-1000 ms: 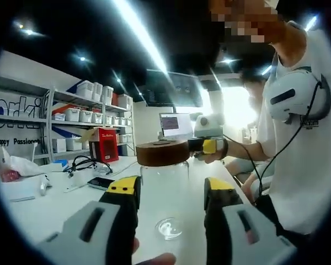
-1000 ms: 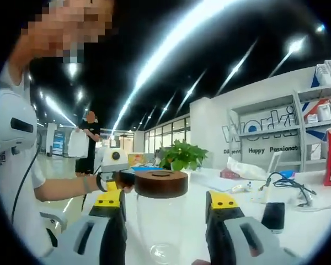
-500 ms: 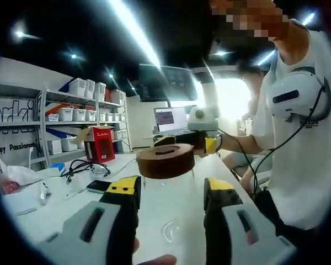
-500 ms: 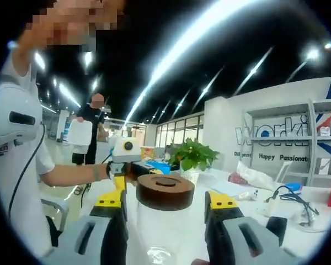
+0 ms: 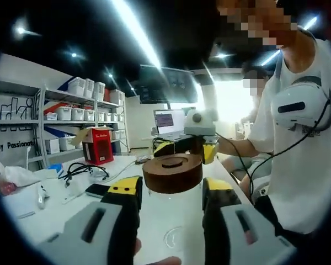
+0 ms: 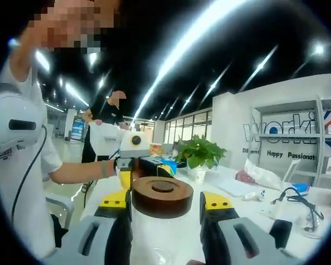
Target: Clamp the coffee can twist off the lid put the lid on the table pick up the lid cover the can tighten the lid
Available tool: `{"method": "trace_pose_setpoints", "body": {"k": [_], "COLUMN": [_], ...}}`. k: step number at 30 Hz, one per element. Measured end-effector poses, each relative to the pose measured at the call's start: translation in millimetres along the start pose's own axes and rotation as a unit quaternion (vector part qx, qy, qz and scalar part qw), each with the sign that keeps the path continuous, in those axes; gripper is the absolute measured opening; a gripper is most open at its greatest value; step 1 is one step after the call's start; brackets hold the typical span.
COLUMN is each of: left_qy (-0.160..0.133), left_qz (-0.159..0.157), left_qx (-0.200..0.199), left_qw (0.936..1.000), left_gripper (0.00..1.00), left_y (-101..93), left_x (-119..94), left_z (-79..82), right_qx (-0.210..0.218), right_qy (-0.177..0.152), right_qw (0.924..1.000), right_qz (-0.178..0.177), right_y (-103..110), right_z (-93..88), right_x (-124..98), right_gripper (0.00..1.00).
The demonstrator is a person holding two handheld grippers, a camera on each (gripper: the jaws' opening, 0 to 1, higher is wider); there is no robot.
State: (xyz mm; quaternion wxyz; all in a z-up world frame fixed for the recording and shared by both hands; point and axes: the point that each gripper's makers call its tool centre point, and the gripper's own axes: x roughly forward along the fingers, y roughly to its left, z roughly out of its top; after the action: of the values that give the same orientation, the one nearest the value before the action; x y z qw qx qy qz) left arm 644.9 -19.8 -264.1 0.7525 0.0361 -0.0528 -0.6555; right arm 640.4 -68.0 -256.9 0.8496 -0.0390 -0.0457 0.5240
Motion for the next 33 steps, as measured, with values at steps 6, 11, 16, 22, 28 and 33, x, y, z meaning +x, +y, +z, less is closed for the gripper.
{"method": "trace_pose_setpoints", "body": {"k": [6,11,16,22,28,33], "left_qy": [0.009,0.001,0.004,0.007,0.007,0.009], "left_qz": [-0.011,-0.022,-0.031,-0.036,-0.035,-0.034], "left_qx": [-0.003,-0.013,-0.021,-0.019,-0.021,-0.024], "left_qw": [0.9999,0.9997,0.9993,0.9992,0.9991,0.9991], "left_gripper": [0.33,0.33,0.33,0.34,0.35,0.35], "left_y": [0.8,-0.3,0.3,-0.1,0.0,0.0], "left_x": [5,6,7,10,11,11], "left_z": [-1.7,-0.3,-3.9,-5.0,-4.6,-5.5], "right_qx": [0.003,0.017,0.025,0.035,0.038,0.032], "right_qy": [0.013,0.014,0.018,0.017,0.017,0.020], "right_qw": [0.9998,0.9994,0.9985,0.9975,0.9960,0.9953], "right_qz": [0.014,0.026,0.044,0.059,0.079,0.089], "right_y": [0,0,2,1,3,3], "right_z": [-4.8,-7.6,-9.5,-10.6,-11.5,-13.0], "right_x": [3,4,7,10,11,12], "right_gripper": [0.45,0.45,0.43,0.44,0.44,0.43]}}
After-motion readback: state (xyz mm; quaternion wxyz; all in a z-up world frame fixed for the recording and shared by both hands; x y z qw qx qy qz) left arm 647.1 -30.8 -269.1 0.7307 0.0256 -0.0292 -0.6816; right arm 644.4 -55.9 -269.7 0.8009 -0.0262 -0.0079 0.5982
